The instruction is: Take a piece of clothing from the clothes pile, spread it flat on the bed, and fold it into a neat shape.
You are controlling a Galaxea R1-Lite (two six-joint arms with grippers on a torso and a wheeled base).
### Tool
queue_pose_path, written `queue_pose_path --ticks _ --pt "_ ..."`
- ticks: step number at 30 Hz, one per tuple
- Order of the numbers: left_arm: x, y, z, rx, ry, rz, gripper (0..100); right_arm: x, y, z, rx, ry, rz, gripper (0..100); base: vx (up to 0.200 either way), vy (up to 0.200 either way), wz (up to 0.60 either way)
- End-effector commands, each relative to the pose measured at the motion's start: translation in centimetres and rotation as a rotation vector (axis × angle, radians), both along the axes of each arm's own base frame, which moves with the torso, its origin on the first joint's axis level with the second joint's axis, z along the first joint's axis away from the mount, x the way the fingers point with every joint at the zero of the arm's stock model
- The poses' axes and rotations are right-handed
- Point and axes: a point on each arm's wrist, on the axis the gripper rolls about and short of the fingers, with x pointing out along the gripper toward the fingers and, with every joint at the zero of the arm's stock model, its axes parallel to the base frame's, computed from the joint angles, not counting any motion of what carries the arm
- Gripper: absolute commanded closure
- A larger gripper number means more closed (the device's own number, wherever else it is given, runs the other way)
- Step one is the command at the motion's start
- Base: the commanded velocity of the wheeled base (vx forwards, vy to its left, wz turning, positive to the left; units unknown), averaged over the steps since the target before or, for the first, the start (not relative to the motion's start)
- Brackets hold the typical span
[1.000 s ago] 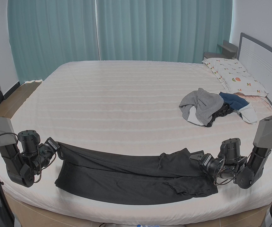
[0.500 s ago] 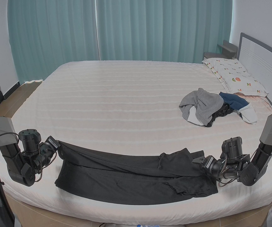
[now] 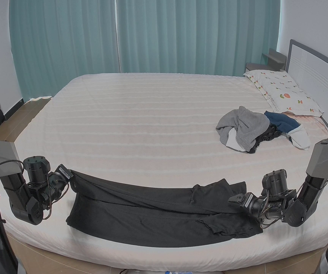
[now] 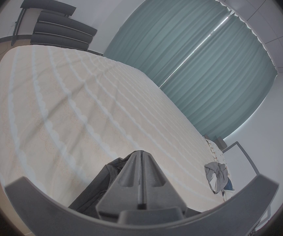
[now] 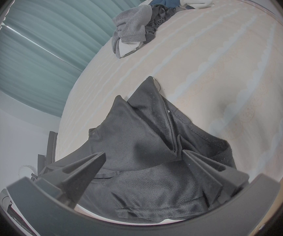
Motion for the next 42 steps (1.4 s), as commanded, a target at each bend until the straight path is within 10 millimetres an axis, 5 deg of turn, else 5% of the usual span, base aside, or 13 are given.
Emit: queue_pose_path --ticks 1,29,30,42 --pt "0.0 0.0 -0.1 -0.001 0.002 0.001 100 0.2 0.1 -0.5 -0.002 0.009 -0.001 100 0.0 0.0 0.0" --pt "0.3 0.0 0.0 0.006 -0.006 0.0 100 0.0 -0.4 0.0 -0.02 -0.017 0.0 100 0.0 0.0 0.0" --pt "0.3 0.0 0.0 0.006 -0.006 0.0 100 0.0 -0.4 0.1 -0.02 -0.015 0.0 0 0.0 0.0 0.0" --pt "0.3 0.0 0.0 0.006 -0.006 0.0 100 0.2 -1.5 4.5 0.027 -0.161 -0.038 0 0.0 0.0 0.0"
